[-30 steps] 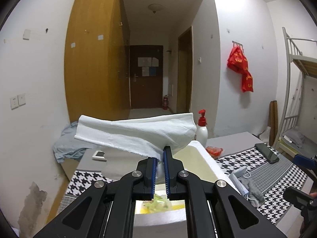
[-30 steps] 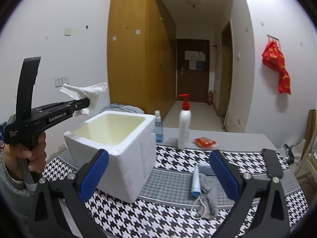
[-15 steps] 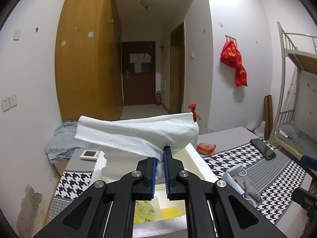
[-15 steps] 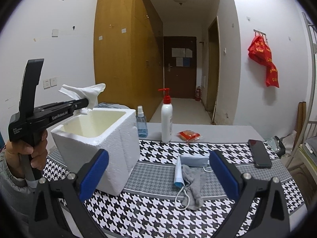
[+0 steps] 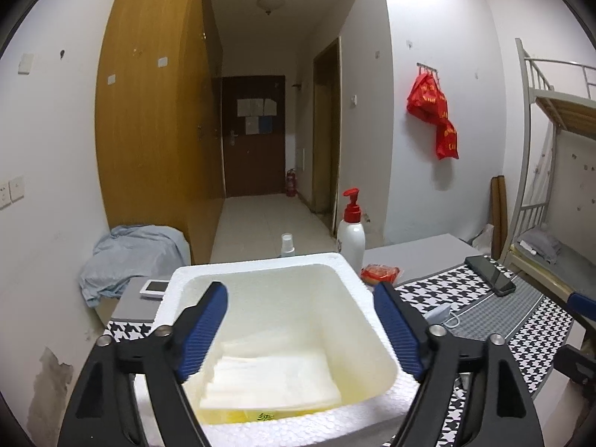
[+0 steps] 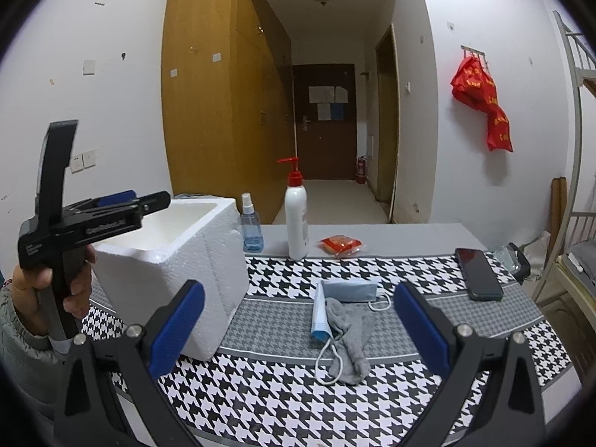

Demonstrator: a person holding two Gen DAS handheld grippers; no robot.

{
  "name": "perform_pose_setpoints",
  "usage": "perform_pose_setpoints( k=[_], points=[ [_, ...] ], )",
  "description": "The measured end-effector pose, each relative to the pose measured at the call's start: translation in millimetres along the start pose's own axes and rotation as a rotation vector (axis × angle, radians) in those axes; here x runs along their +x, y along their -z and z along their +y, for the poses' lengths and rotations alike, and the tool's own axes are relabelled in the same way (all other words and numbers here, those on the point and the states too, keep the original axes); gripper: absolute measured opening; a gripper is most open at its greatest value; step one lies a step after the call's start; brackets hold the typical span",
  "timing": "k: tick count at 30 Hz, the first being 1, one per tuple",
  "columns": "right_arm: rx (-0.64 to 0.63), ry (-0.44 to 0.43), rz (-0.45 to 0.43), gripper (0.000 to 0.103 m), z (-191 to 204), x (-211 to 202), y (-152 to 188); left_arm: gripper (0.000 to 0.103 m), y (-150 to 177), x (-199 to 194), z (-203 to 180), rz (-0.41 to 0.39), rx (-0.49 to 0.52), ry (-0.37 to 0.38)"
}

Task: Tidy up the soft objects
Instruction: 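Withdraw both grippers from the box toward the blue mask and grey sock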

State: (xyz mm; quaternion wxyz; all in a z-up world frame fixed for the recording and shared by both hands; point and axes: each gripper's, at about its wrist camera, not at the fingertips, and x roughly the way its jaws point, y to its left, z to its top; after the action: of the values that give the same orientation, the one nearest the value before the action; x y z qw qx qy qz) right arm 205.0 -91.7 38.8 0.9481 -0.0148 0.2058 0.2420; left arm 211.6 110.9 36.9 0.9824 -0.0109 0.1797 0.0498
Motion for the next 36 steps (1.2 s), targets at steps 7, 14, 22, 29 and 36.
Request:
perform_pose_setpoints(
  k=[7,14,22,29,36],
  points=[
    [-0.002,-0.002,0.005,0.102,-3,-2,2,0.100,1,-11,-6,-0.039,-0.004,-0.027],
    [-0.006,-0.013,-0.004,0.102,-6,-8,2,0.100,2,-18,-10,-0.044,-0.009,-0.052],
    [-0.005,-0.014,-0.015,0.102,-10,-18,2,0.100,2,-33,-17,-0.062,-0.019,-0.046],
    [-0.020,-0.014,-0.032,0.102,-11,-33,1,0.100,5,-51,-25,-0.066,-0.025,-0.019],
    [-0.018,-0.022,-0.055,0.102,-16,-48,2,0.101,9,-71,-37,-0.083,-0.013,-0.018]
  ],
)
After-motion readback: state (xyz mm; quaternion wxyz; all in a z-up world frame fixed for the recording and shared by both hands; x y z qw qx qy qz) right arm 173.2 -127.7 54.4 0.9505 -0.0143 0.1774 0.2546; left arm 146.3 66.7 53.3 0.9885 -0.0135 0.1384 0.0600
